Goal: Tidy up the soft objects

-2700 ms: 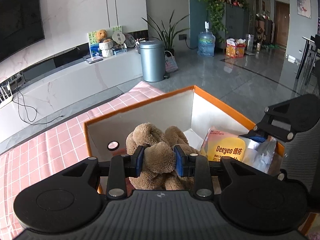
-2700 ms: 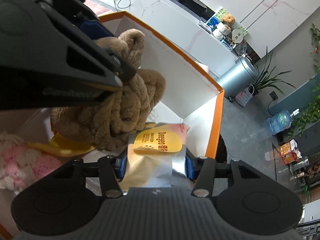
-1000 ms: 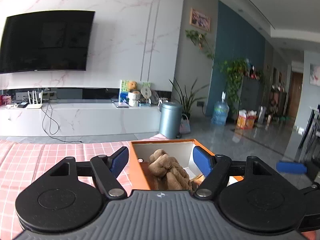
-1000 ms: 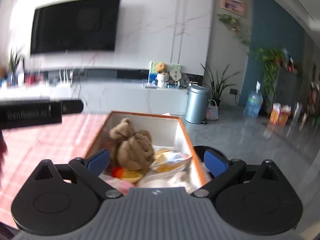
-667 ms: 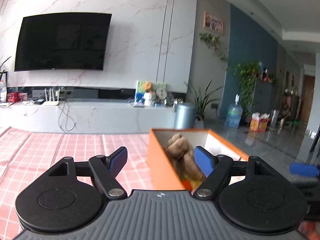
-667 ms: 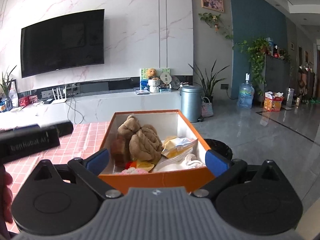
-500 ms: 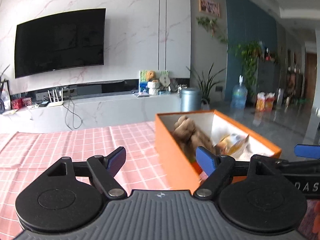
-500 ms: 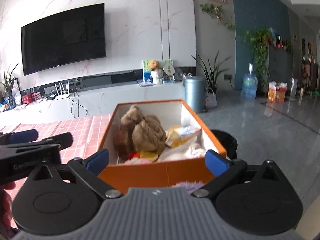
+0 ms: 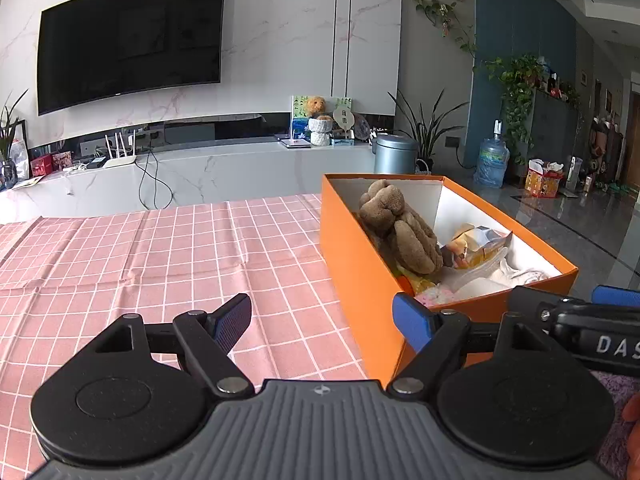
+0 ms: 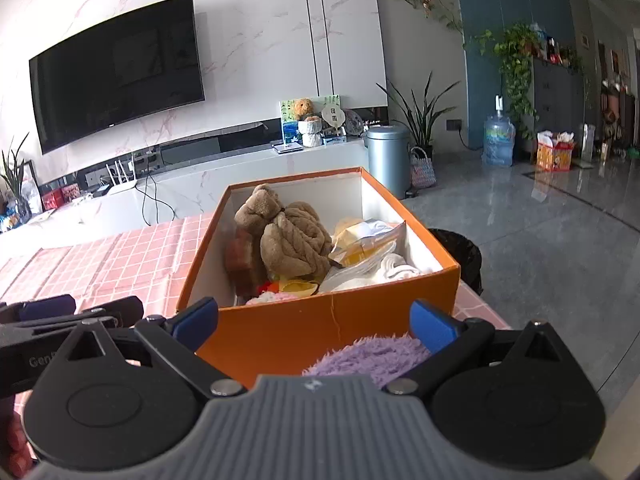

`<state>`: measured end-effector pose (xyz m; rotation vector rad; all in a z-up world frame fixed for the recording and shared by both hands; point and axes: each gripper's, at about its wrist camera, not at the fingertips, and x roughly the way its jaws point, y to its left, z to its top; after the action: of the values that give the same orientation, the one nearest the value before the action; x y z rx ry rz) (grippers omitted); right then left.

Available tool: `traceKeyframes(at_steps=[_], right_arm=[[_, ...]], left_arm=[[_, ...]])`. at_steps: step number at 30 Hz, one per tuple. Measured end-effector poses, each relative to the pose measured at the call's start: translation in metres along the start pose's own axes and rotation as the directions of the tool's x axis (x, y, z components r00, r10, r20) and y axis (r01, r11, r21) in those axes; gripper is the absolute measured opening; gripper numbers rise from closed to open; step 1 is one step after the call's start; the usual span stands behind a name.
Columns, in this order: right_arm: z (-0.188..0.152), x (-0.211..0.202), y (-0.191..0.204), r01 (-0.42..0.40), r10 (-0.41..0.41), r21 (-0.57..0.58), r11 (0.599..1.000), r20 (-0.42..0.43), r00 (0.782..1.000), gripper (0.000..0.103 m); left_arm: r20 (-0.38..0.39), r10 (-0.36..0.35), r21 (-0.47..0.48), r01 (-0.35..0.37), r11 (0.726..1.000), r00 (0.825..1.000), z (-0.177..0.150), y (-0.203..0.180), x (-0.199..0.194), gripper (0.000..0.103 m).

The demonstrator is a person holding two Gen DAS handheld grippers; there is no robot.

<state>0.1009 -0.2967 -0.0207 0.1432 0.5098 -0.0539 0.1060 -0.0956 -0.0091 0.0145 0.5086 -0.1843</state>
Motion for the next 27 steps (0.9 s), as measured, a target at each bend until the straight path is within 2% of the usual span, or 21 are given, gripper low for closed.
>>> traceKeyframes(at_steps=[27], right_arm=[[-0.0014, -0.0057, 0.0013, 0.006, -0.006, -0.007, 1.000, 0.015, 1.000, 0.100]], left_arm=[[-0.018, 0.022, 0.000, -0.022, 1.000, 1.000, 0.0040, -0.0008, -0.0096, 0.094]])
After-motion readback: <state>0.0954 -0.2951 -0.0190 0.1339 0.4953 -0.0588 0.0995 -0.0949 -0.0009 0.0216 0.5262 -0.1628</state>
